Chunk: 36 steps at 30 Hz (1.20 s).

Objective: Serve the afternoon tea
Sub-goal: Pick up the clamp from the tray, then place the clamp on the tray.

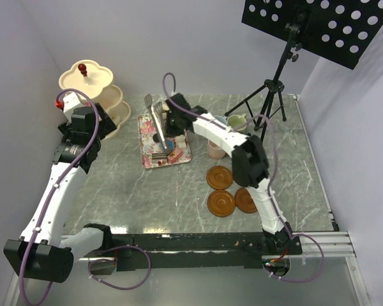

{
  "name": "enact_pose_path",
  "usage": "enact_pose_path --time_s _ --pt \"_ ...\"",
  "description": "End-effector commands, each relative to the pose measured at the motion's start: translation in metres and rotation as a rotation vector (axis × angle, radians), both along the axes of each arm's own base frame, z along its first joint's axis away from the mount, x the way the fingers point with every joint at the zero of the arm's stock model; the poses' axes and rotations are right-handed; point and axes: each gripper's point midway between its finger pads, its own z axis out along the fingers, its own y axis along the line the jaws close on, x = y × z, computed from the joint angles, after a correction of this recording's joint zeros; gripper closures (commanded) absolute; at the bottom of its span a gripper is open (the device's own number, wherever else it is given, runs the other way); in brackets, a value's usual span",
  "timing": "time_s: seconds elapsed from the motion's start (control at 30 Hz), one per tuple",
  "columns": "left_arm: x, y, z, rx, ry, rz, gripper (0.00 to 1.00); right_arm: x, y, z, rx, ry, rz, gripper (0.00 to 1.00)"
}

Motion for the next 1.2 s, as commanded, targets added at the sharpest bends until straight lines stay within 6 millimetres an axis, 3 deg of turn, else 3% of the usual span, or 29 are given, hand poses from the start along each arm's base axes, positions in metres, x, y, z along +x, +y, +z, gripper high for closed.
enact_pose_path --time_s 0.0,0.13,0.27,0.7,0.77,0.97,1.07,1.17 --pt "0.005 0.0 0.025 -0.023 -0.073 0.019 0.0 0.007 -0.051 0.085 -0.065 -0.193 -0.013 1.0" --pt "0.007 -0.003 0.023 -0.045 -0.079 0.012 0.0 -0.008 -0.079 0.085 -0.156 -0.226 0.014 1.0" --pt "0.01 -0.007 0.02 -0.054 -0.075 -0.001 0.0 -0.025 -0.093 0.064 -0.21 -0.188 0.042 1.0" --pt "0.01 -0.01 0.015 -0.069 -0.067 -0.014 0.0 -0.041 -0.091 0.008 -0.22 -0.093 0.099 1.0" --pt "0.011 -0.011 0.014 -0.071 -0.063 -0.019 0.0 -0.043 -0.09 0.003 -0.21 -0.087 0.107 0.9" --pt "0.011 -0.014 0.012 -0.08 -0.061 -0.028 0.0 -0.05 -0.091 -0.021 -0.185 -0.027 0.126 0.83" --pt "0.011 -0.014 0.011 -0.08 -0.058 -0.033 0.0 -0.051 -0.091 -0.024 -0.171 -0.023 0.131 0.79" --pt "0.011 -0.014 0.009 -0.082 -0.055 -0.031 0.0 -0.054 -0.092 -0.024 -0.14 -0.019 0.13 0.68"
